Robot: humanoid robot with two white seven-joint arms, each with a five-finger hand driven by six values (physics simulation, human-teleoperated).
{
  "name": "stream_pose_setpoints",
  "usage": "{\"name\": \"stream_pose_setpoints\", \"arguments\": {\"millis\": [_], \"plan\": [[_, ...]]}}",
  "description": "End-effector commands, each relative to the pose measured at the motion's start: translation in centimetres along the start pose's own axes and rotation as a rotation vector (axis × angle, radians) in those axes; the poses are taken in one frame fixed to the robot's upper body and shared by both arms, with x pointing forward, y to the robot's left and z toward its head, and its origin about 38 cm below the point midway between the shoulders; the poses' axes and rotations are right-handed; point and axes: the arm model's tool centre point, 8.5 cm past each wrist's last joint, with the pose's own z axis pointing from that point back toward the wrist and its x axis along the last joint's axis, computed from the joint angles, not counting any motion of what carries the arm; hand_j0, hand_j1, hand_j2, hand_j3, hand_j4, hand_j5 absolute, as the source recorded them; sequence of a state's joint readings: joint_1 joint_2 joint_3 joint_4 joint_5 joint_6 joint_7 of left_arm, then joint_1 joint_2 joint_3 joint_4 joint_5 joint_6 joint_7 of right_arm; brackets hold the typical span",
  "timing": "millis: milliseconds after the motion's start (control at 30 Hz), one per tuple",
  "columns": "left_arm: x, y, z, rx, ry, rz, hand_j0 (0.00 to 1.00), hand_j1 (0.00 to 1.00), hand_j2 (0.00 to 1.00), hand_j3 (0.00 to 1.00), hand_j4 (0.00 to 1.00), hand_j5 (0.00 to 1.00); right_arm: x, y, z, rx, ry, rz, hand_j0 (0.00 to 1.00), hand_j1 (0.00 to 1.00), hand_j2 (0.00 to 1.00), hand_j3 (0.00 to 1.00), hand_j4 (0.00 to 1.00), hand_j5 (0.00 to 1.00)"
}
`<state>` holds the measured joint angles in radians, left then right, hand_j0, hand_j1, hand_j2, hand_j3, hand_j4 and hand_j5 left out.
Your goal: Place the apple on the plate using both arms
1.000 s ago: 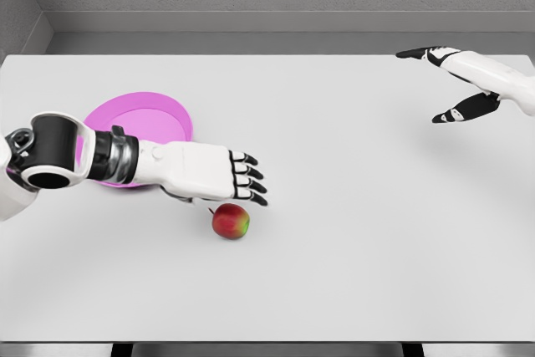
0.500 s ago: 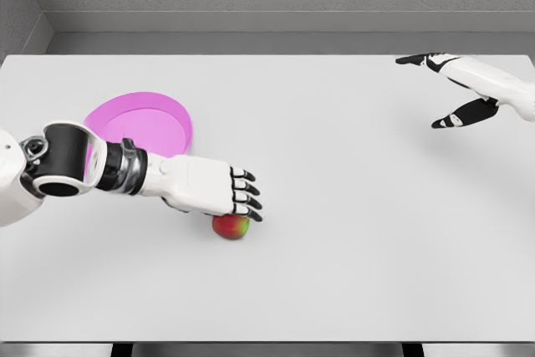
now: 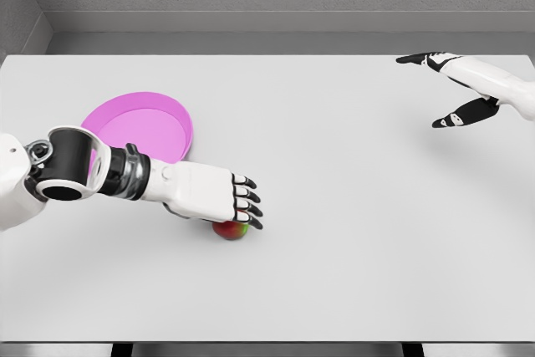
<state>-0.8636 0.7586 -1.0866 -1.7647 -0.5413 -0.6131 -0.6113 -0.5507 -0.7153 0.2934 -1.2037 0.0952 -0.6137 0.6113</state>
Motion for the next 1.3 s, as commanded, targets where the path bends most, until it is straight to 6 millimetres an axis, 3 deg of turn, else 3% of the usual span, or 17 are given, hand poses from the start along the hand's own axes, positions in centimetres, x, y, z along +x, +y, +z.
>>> {"name": "stream_pose_setpoints", "arguments": {"millis": [0, 233, 333, 1233, 1267], "plan": [[0.1, 0.3, -0.3, 0.011, -0.007, 0.0, 1.0, 1.0, 1.0, 1.0, 1.0, 1.0, 0.0, -0.1, 0.0, -0.005, -0.001, -0.006, 1.0, 1.0, 1.0, 1.0, 1.0, 1.0], [0.4, 0.2, -0.7, 0.015, -0.018, 0.006, 1.0, 1.0, 1.0, 1.0, 1.0, 1.0, 0.0, 0.0, 0.0, -0.006, -0.001, -0.009, 1.0, 1.0, 1.0, 1.0, 1.0, 1.0], [0.4, 0.2, -0.7, 0.013, -0.018, 0.007, 0.95, 0.95, 0.95, 0.95, 0.95, 0.95, -1.2, 0.2, 0.8, -0.018, 0.034, -0.034, 1.0, 1.0, 1.0, 1.0, 1.0, 1.0], [0.8, -1.3, -1.4, -0.04, -0.003, -0.022, 0.95, 0.95, 0.95, 0.95, 0.95, 0.95, -1.2, 0.2, 0.8, -0.018, 0.035, -0.035, 1.0, 1.0, 1.0, 1.0, 1.0, 1.0], [0.8, -1.3, -1.4, -0.04, -0.003, -0.022, 0.91, 0.91, 0.91, 0.91, 0.91, 0.91, -1.2, 0.2, 0.8, -0.018, 0.035, -0.035, 1.0, 1.0, 1.0, 1.0, 1.0, 1.0]]}}
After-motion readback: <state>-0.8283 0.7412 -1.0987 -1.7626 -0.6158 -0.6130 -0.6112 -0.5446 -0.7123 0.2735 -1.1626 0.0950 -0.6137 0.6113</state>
